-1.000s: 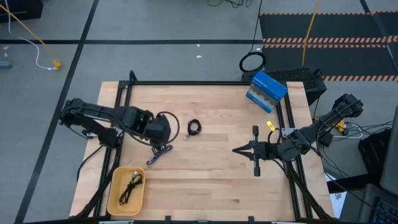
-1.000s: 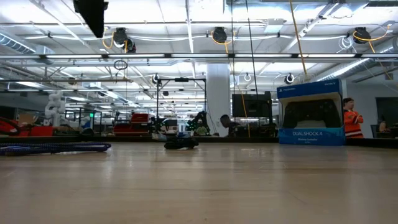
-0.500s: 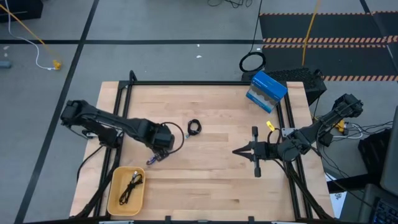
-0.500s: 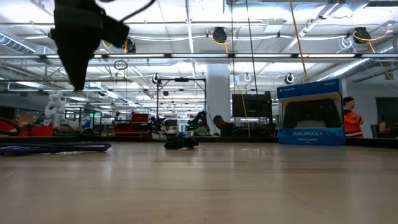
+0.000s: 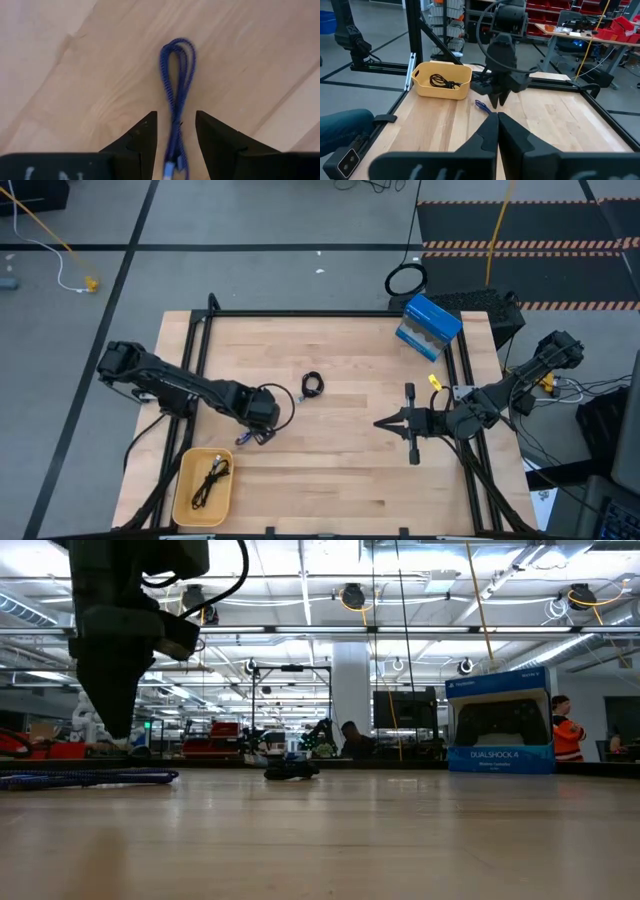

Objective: Pick and place USB-C Cables
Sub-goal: Put the blue charger cable into the yellow bin

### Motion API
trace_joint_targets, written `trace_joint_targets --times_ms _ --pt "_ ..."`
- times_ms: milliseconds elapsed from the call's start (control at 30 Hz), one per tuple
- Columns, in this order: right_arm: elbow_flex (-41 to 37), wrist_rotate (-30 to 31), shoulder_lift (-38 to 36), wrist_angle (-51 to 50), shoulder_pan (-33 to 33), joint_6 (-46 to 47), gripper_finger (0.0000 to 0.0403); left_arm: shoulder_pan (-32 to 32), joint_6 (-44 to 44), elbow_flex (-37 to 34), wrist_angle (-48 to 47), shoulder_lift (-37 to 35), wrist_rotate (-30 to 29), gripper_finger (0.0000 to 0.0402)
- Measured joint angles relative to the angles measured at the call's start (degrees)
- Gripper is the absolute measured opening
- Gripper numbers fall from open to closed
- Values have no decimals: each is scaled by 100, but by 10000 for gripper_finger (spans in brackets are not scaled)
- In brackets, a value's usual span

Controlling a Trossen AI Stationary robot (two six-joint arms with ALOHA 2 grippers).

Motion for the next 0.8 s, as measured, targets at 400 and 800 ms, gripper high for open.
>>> trace_joint_targets --times_ms 400,800 --pt "0 2 0 0 -2 -2 0 -150 -144 -482 507 0 -80 141" --pt "0 2 0 0 0 -2 0 -379 -184 -502 632 0 -259 202"
